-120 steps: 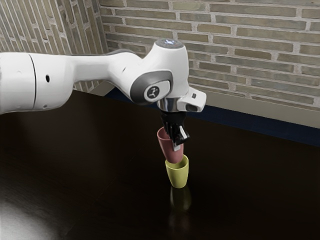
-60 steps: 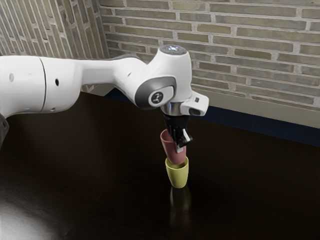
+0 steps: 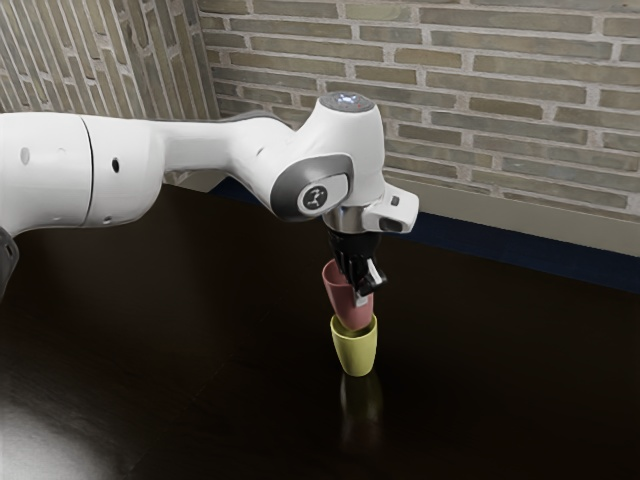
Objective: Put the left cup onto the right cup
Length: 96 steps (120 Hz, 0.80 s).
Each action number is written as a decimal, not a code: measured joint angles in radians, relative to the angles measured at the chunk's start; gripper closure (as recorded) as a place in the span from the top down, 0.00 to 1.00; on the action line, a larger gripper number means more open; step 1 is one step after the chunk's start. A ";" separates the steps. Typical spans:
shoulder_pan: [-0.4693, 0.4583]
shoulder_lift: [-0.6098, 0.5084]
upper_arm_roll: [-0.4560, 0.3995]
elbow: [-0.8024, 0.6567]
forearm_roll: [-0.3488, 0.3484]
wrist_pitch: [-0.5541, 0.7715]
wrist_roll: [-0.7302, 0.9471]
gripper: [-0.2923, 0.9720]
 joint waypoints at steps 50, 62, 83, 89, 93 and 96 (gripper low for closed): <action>-0.011 0.005 -0.001 -0.011 -0.008 0.000 -0.007 0.15; -0.011 0.010 -0.002 -0.013 -0.009 -0.001 -0.008 0.15; -0.011 0.016 -0.001 -0.015 -0.011 -0.002 -0.010 0.21; -0.011 0.017 0.000 -0.018 -0.018 -0.002 -0.009 0.29; -0.011 0.018 0.000 -0.019 -0.023 -0.003 -0.009 0.35; -0.011 0.018 0.000 -0.020 -0.026 -0.003 -0.009 0.40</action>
